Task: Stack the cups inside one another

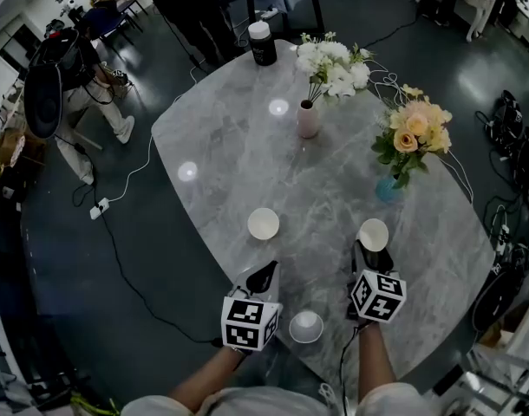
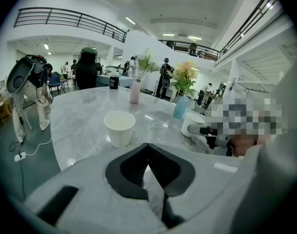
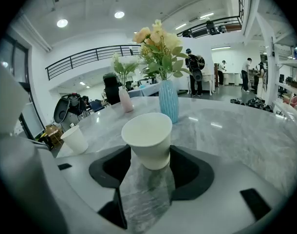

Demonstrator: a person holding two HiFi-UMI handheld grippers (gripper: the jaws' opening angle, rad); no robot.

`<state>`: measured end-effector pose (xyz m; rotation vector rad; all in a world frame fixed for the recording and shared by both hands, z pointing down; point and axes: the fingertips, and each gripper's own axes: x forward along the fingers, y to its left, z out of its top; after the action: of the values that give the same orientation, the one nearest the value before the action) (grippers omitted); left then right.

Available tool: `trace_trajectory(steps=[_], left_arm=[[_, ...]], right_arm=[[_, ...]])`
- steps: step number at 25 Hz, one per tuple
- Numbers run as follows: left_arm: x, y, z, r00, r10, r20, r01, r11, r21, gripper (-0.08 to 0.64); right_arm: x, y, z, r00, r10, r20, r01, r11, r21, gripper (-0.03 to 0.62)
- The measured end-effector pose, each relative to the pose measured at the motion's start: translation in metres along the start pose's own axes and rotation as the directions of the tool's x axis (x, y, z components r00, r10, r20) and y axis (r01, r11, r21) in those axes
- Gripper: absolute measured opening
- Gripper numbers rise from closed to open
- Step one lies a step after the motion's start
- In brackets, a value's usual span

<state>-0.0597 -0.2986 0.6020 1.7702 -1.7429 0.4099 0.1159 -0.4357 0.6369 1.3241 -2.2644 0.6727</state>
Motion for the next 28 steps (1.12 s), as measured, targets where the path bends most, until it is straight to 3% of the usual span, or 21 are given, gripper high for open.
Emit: trace_trajectory(steps=[15, 28], left_arm=[[-0.019, -0.007, -0.003, 0.999, -0.028, 0.02, 0.028, 1.0, 0.011, -0.005], [-0.065, -0.015, -0.014, 0.994, -0.091, 0.06, 0.09, 0.996, 0.025, -0.005]], right_arm=[[-0.038, 0.004, 0.005, 0.999, -0.014, 0.03, 0.014, 1.0, 0.009, 0.23], [-0.112, 0.032, 0.001, 0.995, -0.051, 0.081, 0.052, 0.999, -0.004, 0.232]])
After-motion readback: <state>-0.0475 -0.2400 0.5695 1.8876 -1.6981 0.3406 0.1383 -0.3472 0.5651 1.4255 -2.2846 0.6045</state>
